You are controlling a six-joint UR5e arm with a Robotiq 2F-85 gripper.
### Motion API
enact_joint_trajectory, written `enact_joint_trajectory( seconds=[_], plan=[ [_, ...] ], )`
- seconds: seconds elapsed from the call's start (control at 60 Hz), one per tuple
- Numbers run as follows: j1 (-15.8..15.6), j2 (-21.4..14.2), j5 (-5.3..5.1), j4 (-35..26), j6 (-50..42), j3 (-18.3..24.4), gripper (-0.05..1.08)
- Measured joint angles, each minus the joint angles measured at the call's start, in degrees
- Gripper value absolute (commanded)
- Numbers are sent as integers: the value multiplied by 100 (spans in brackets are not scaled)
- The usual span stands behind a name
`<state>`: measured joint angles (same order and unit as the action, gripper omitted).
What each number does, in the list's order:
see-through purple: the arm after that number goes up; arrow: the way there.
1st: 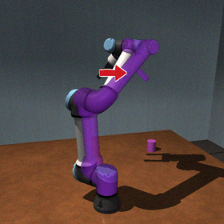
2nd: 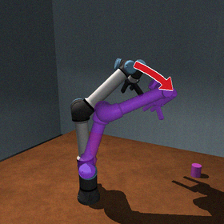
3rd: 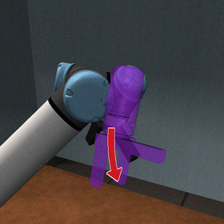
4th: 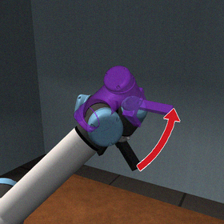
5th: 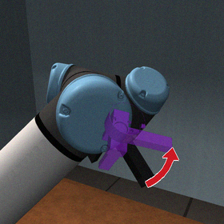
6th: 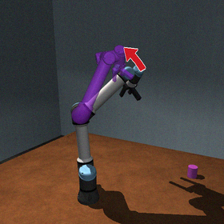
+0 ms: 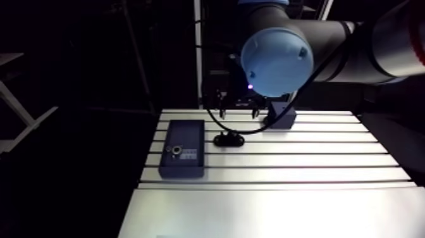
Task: Pick up the M10 bolt and insert it into the hole until fully seated.
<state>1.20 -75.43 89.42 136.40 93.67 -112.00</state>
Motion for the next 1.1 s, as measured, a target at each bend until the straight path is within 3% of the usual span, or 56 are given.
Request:
enact_joint_trajectory(
  seconds=[0.617, 0.683, 1.1],
  plan=[
    [-12, 267, 0, 274, 15, -47, 26],
    [-13, 291, 1, 279, 15, -52, 31],
    [-15, 369, 18, 303, 15, -62, 35]
  ],
)
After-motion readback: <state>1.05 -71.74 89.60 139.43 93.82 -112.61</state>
